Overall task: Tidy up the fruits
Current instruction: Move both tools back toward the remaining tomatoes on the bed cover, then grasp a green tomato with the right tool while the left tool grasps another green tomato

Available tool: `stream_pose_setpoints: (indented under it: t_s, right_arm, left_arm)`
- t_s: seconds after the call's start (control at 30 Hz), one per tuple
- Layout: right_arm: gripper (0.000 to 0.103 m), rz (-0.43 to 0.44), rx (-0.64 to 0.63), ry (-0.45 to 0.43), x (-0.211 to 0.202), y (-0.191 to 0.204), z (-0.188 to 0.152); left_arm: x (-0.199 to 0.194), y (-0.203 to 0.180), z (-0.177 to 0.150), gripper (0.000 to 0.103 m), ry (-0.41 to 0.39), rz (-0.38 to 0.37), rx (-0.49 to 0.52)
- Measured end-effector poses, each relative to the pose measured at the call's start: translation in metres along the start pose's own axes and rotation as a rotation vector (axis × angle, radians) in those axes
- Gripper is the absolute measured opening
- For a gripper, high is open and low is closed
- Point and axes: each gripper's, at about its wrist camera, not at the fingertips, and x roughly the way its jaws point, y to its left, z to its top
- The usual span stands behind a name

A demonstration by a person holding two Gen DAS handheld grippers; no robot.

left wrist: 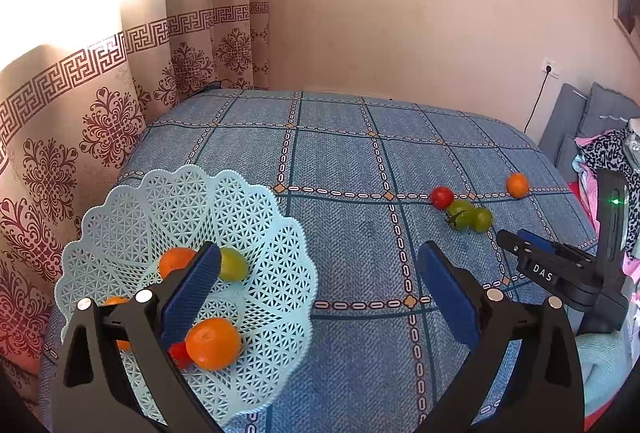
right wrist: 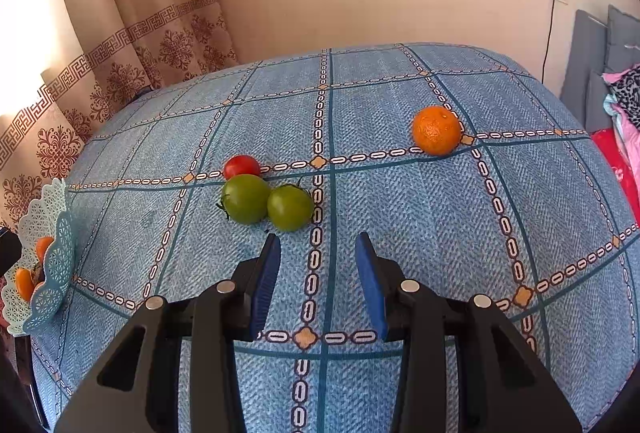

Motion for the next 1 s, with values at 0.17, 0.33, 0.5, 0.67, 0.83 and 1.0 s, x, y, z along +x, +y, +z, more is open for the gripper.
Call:
stream_pose_setpoints:
  t_s: [0.17,0.33,0.5,0.67,0.83,1.0]
  right_arm:
    - [0.039,0.023,-0.016,0.013,0.012,0.003,0.007]
    - [0.039,0.035,-0.038,0.016,0.023,0.011,0.014]
    - [0.038,0.041,-0.042,0.024,0.031,0.012,0.017]
    - [0.03,0.077,-0.035,0.031,0.036,0.01,0.019]
    - [0.029,0.092,-0.036,0.028,0.035,0.01,0.017]
    - [0.029,0.09,-0.012,0.012,0.025,0.002,0.013]
  left_arm:
    - [0.008,-0.011,-0.001,0.1,0.021,-0.01,0.014]
    - [0.016,-0.02,-0.002,0.1,0.039,-0.009,0.032]
    - [0.026,-0.03,-0.002,0.1,0.058,-0.009,0.051]
    - [0.037,-0.039,0.0,0.1,0.082,-0.021,0.057]
    - [0.052,-0.051,0.002,0.1,0.109,-0.034,0.054]
    - [0.067,-0.061,0.006,0.1,0.136,-0.034,0.046]
